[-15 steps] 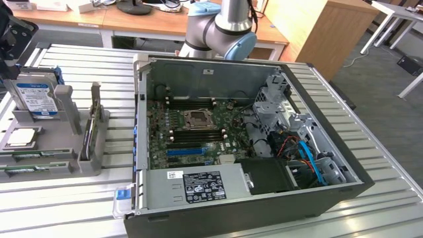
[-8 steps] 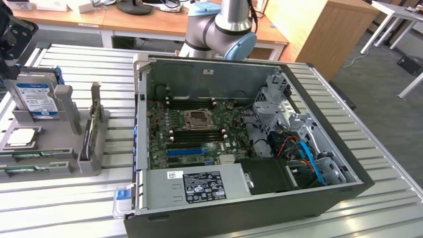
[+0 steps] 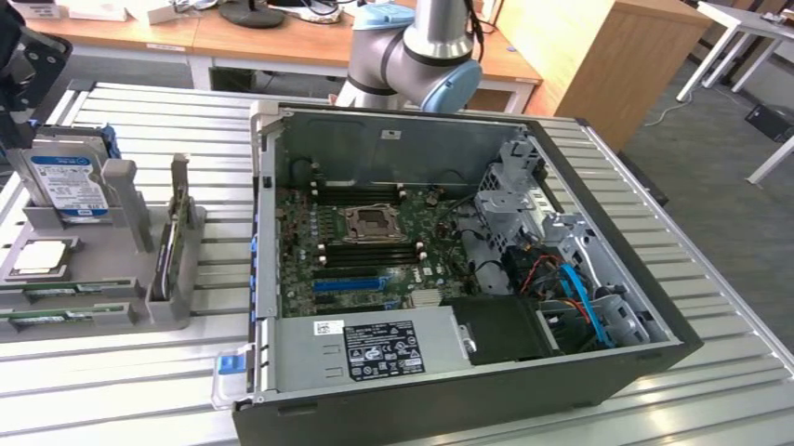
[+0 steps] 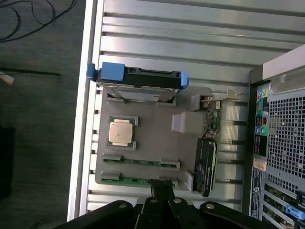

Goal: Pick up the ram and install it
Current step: 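Pick up the ram and move it above insertion slot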

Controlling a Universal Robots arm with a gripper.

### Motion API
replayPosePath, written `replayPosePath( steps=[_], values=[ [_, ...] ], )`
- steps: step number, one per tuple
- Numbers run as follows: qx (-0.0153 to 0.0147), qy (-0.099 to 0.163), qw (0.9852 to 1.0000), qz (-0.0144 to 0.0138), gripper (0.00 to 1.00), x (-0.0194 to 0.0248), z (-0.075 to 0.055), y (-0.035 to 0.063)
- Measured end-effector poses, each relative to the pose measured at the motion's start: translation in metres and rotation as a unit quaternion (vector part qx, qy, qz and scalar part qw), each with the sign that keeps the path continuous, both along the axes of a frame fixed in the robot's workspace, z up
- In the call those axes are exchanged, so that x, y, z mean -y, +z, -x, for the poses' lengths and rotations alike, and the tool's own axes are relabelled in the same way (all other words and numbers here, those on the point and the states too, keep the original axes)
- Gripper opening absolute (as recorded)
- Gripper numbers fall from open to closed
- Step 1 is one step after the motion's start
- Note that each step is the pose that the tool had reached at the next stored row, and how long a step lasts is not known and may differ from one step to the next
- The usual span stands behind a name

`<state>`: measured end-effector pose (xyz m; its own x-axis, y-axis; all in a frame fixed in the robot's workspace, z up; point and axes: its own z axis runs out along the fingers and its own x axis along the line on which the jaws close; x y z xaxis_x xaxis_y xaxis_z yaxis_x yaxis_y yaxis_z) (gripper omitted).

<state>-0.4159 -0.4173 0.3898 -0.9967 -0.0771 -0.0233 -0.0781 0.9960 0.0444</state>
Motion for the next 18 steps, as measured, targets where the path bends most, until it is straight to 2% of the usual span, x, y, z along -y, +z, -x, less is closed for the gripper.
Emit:
replayPosePath(
  steps=[3,6,11,14,15,17,18],
  values=[
    [0.0,0.027,0.9996,0.0003,0.11,0.0,0.0,0.0],
    [0.0,0.054,0.9985,0.0006,0.11,0.0,0.0,0.0],
    [0.0,0.1,0.995,0.001,0.11,0.0,0.0,0.0],
    [0.0,0.127,0.9919,0.0012,0.11,0.0,0.0,0.0],
    [0.0,0.145,0.9895,0.0014,0.11,0.0,0.0,0.0],
    [0.0,0.163,0.9866,0.0016,0.11,0.0,0.0,0.0],
    [0.0,0.181,0.9835,0.0018,0.11,0.0,0.0,0.0]
  ],
)
